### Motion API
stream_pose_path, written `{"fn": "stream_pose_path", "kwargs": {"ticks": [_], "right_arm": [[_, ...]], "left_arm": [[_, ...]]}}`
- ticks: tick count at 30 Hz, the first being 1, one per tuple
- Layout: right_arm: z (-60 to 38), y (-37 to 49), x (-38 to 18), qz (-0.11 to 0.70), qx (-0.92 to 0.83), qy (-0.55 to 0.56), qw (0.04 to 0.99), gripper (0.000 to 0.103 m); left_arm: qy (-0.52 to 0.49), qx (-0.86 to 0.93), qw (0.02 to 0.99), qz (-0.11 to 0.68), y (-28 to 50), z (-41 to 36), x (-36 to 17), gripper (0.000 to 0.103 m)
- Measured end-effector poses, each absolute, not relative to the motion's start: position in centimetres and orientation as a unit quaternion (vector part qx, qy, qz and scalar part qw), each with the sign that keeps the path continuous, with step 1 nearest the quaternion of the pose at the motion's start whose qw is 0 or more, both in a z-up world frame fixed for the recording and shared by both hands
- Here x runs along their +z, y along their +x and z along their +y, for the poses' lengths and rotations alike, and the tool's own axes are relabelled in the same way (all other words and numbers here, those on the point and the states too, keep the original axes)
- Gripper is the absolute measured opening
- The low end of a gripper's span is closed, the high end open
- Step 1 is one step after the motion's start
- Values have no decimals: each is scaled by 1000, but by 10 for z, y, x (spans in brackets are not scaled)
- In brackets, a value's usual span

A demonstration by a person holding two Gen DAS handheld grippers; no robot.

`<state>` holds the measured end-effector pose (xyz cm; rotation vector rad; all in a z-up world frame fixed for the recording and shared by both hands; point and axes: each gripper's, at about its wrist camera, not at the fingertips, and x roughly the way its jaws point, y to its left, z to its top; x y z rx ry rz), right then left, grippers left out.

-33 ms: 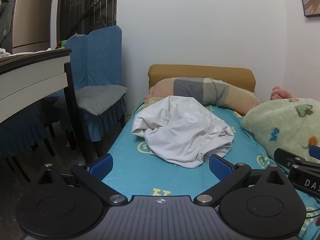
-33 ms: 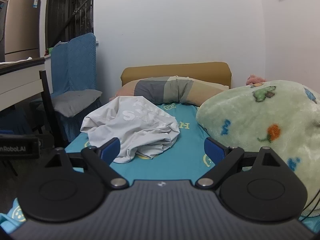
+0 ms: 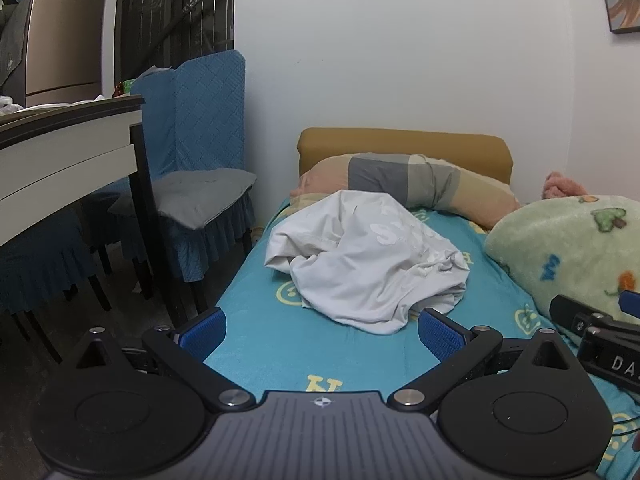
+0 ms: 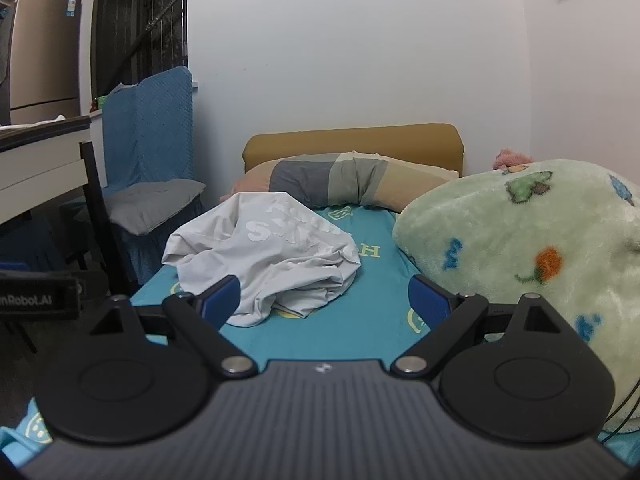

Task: Fold clothes
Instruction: 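Move both tools toward the crumpled white T-shirt on the bed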

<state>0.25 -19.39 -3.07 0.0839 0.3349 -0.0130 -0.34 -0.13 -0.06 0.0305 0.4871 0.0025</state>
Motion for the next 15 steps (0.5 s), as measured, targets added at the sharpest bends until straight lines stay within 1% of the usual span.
{"fn": "stream_pose_path", "kwargs": {"ticks": [7, 15], "right_arm": [[-188, -6, -33, 157, -11, 36, 987, 92], [-201, -6, -30, 168, -7, 53, 984, 92]], "left_arm": [[32, -5, 973, 230, -19, -7, -3, 103], [47, 0, 972, 231, -18, -14, -9, 103]]}}
